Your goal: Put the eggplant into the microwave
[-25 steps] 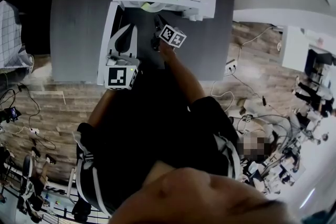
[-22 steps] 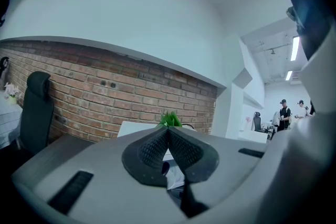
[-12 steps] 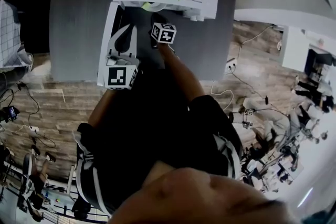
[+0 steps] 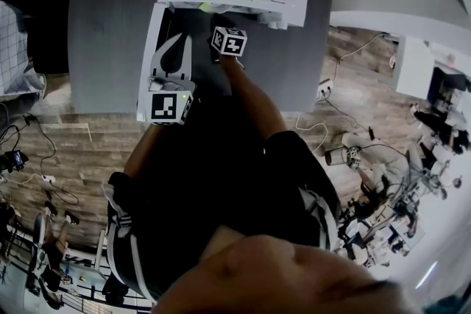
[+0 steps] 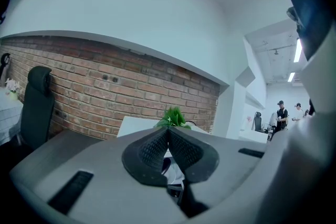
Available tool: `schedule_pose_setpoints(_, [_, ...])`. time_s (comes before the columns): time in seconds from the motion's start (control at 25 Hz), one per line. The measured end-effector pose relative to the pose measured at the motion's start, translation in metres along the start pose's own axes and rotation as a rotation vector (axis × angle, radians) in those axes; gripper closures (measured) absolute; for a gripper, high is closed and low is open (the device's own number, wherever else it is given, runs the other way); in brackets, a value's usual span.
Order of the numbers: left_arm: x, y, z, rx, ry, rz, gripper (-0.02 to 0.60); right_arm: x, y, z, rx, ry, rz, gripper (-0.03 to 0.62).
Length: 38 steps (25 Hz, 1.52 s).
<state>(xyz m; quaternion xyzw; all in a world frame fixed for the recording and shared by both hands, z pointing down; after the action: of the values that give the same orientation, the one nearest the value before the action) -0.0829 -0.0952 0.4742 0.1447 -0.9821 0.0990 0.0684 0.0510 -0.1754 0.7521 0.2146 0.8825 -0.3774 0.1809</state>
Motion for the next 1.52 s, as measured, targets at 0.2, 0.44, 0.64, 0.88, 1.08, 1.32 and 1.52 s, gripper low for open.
schedule_pose_setpoints(0.2, [0.002, -0.001, 0.001, -0.003, -0.004, 0.006, 0.546, -0.001, -0.005, 0.004, 0.0, -0.003, -0.001, 0.554])
schedule_pose_setpoints(0.44, [0.004, -0.001, 0.001, 0.005, 0.005, 0.013, 0.546, 0.0, -0.01, 0.008, 0.0, -0.007, 0.006, 0.554])
schedule_pose_setpoints(0.64, [0.004, -0.002, 0.0, 0.011, 0.017, 0.021, 0.546, -0.002, -0.013, 0.015, -0.004, 0.008, 0.002, 0.554])
schedule_pose_setpoints(0.88, [0.006, -0.004, -0.002, 0.013, 0.019, 0.026, 0.546, -0.005, -0.018, 0.018, -0.001, 0.0, 0.007, 0.554])
schedule_pose_setpoints(1.08, [0.005, -0.008, -0.006, 0.021, 0.009, 0.018, 0.546, -0.01, -0.023, 0.02, 0.004, -0.001, 0.008, 0.554])
schedule_pose_setpoints(1.32, [0.006, -0.008, -0.004, 0.021, 0.015, 0.023, 0.546, -0.01, -0.026, 0.025, 0.002, -0.003, 0.01, 0.554])
schedule_pose_setpoints(1.52, [0.007, -0.008, -0.004, 0.019, 0.004, 0.017, 0.546, -0.01, -0.027, 0.027, 0.001, 0.0, 0.008, 0.554])
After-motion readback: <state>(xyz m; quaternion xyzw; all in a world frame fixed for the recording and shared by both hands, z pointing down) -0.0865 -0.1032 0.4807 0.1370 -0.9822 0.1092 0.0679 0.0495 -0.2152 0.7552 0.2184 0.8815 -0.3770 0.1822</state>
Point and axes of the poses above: the fingertips, and each gripper's own axes: y backward along the fingers, x to its left, z out of its top, the point moved 4 cm from there along y, backward along the fingers, and after that the axes turned 9 degrees about z, right-handed, at the moved point
